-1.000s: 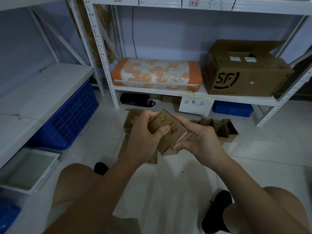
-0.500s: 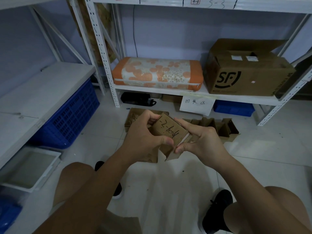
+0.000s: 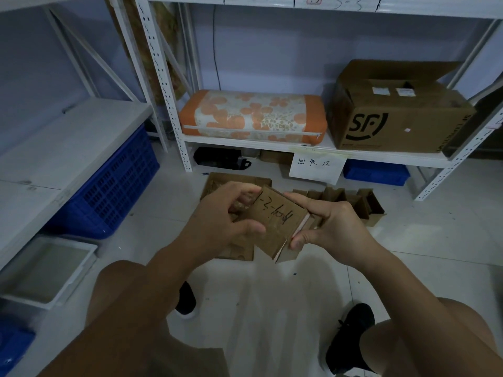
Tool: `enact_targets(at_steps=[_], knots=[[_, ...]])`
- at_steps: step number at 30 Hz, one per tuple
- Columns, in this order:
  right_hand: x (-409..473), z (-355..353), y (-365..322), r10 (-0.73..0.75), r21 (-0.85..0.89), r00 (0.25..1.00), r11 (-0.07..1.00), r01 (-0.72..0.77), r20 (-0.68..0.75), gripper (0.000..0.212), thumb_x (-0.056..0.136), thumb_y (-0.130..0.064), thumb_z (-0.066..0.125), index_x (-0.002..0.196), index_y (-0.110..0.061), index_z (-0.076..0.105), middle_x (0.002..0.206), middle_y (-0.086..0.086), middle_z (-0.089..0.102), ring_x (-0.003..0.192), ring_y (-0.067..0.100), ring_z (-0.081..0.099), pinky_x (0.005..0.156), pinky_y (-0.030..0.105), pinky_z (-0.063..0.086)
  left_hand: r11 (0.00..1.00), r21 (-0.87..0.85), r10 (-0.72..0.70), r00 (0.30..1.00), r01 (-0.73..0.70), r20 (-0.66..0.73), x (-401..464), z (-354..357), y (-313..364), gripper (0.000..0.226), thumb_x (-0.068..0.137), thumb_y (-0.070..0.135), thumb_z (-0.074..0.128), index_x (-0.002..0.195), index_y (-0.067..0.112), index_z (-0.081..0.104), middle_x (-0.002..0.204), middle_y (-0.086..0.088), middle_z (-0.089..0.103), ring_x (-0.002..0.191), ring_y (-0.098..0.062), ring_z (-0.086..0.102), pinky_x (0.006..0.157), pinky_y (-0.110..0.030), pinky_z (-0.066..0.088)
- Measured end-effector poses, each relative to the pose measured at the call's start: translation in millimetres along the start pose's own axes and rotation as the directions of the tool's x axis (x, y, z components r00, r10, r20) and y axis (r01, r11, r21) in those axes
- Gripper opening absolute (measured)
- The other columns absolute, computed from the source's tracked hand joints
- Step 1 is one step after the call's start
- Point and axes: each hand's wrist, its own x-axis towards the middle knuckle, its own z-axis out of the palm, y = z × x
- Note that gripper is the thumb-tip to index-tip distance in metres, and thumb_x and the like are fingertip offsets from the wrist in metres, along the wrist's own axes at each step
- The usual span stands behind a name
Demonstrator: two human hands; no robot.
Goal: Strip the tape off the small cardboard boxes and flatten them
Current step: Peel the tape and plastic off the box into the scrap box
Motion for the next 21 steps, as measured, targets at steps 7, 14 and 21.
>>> enact_targets(at_steps=[7,14,21], knots=[[4.0,-0.7,-2.6,-0.021,-0.102,0.999,0.995,0.024,0.035,0.092,0.065,-0.015,0.093,0.138,-0.046,0.046,0.129,-0.023,0.062,0.125,-0.003,0.056,0.106,0.028,0.05,0.816,0.404,0.449,0.893,-0.413,0.007,-3.1,7.4,-6.1,0.014,0.094,0.025,0.07,0.1,0.015,0.078,0.12,-0.006,0.07,0.098,-0.021,0.071,0.077,-0.035,0.062],[4.3,0.3,0.2,0.006,-0.103,0.999,0.995,-0.002,0.043,0.092,0.066,-0.019,0.093,0.137,-0.048,0.044,0.128,-0.011,0.069,0.12,0.0,0.061,0.101,0.033,0.055,0.662,0.544,0.568,0.819,-0.515,0.084,-4.1,5.8,-0.4,0.014,0.096,0.021,0.067,0.094,0.016,0.08,0.105,-0.004,0.075,0.086,-0.018,0.07,0.075,-0.023,0.043],[1.8,0.9,7.7,0.089,-0.031,0.991,0.996,-0.086,0.1,0.088,0.062,-0.027,0.095,0.142,-0.028,0.058,0.122,-0.011,0.072,0.116,0.002,0.065,0.1,0.038,0.055,0.577,0.545,0.615,0.763,-0.608,0.201,-1.2,7.5,2.7,0.005,0.091,0.014,0.065,0.086,0.013,0.067,0.087,-0.003,0.063,0.077,-0.018,0.059,0.072,-0.028,0.044]])
